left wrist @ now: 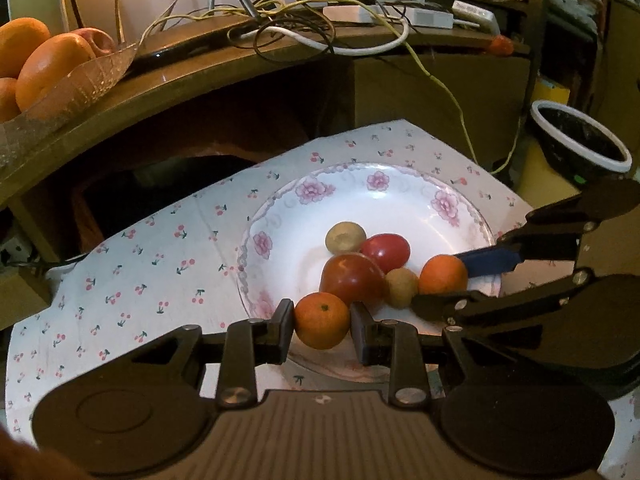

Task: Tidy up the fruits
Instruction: 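Carry both mandarins onto the white plate and open both tools, then reach the left tool to the last red tomato while the right tool reaches the last mandarin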

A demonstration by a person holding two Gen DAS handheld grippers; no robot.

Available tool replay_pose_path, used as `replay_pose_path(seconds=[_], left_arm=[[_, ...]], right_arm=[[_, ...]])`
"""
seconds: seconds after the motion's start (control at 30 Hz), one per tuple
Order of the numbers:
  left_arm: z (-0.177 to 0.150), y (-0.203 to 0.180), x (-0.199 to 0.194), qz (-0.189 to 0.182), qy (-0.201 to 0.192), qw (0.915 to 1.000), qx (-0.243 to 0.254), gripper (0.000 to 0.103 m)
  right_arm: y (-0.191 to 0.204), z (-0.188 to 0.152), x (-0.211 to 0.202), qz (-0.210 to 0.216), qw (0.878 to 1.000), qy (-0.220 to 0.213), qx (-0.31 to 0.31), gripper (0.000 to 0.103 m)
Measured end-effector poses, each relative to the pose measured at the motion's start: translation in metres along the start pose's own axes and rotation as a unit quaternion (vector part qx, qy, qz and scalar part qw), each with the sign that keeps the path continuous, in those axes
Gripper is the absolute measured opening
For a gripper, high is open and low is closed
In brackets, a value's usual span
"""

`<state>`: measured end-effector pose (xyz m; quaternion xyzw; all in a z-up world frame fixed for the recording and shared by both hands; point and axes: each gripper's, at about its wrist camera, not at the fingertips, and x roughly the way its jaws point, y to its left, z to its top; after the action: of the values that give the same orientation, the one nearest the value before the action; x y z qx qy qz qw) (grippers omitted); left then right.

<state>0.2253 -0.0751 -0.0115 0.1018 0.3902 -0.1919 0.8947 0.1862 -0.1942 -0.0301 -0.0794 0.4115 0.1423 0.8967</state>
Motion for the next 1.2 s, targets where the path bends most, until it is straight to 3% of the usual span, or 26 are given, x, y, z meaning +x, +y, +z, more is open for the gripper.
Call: replay_pose_path(seconds=[0.4, 0.63, 0.93, 1.2], left_arm=[[0.007, 0.005, 0.003, 0.003, -0.011, 0.9999, -0.01, 0.036], [0.007, 0.006, -0.004, 0.007, -0.014, 0.9998, -0.013, 0.037], [-0.001, 0.018, -0.026, 0.03, -0.014, 0.9989, -0.032, 0.041], [-0.021, 0.026, -0.058, 0.05, -0.007, 0.9973, -0.053, 0.043]], right_arm=[[0.001, 0.001, 0.001, -0.002, 1.0, -0.007, 0.005, 0.036], [-0.002, 0.006, -0.009, -0.006, 0.999, -0.032, 0.016, 0.038], [-0.008, 0.007, -0.019, -0.012, 0.998, -0.046, 0.028, 0.041], [0.002, 0.005, -0.036, 0.016, 0.998, -0.056, 0.023, 0.041]])
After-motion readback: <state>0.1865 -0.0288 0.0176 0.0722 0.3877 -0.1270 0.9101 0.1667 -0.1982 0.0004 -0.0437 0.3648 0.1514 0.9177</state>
